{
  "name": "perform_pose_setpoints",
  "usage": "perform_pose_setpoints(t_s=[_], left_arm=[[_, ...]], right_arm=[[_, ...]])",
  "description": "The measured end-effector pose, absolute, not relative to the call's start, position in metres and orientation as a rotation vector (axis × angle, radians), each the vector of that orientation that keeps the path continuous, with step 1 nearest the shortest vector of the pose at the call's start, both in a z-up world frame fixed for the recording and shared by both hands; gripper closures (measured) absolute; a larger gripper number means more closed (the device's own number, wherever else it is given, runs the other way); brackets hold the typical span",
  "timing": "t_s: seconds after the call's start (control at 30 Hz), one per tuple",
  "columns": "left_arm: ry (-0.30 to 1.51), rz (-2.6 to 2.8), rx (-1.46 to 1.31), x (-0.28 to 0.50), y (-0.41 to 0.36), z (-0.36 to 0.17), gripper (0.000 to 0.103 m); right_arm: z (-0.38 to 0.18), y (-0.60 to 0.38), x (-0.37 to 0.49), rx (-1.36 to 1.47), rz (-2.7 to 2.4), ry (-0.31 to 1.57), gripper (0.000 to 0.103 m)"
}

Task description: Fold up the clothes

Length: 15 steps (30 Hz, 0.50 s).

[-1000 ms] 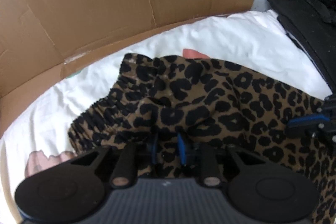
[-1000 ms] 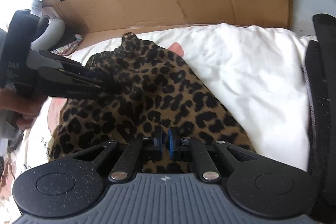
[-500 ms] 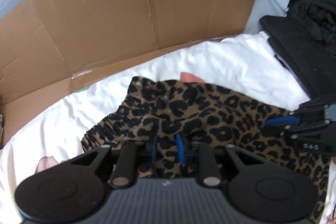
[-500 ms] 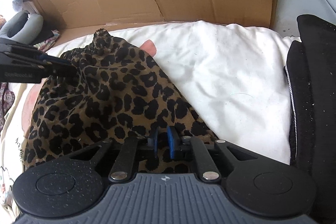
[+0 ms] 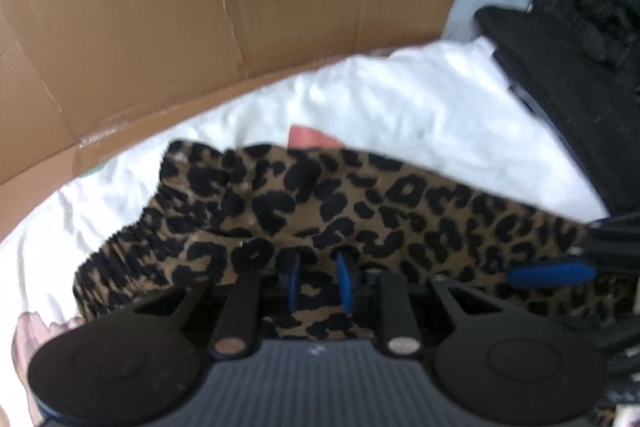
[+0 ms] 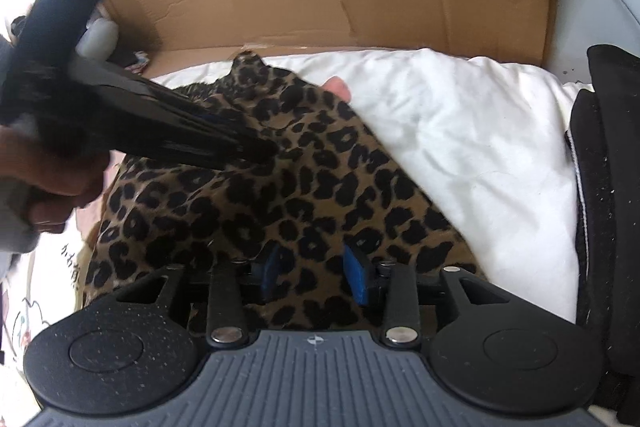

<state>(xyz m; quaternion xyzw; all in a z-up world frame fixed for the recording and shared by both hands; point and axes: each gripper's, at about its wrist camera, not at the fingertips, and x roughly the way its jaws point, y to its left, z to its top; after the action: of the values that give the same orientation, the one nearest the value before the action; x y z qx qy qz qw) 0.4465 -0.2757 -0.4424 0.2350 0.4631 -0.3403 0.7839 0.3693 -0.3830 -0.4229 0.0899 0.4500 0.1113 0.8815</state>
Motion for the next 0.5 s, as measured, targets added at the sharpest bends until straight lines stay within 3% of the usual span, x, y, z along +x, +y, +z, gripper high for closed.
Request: perform_pose_setpoints(t_s=[0.2,0.33,0.5], left_arm=[[1.011,-0.709,0.501,0.448,-0.272,-0.435,0.080],[0.994,-0.720,0.487,0.437,-0.259,-0.419,0.069],[0.997,-0.748,0.470,0.418,-0.234,-0.407,0.068]], right_arm=[[-0.431,-0.399,0.366,0.192,0.158,0.948,0.062],[-0.433,-0.407,0.356,0.170,0.130,0.951,0.063],[-0.428,-0.413,0.343,0.158,0.110,0.955,0.063]])
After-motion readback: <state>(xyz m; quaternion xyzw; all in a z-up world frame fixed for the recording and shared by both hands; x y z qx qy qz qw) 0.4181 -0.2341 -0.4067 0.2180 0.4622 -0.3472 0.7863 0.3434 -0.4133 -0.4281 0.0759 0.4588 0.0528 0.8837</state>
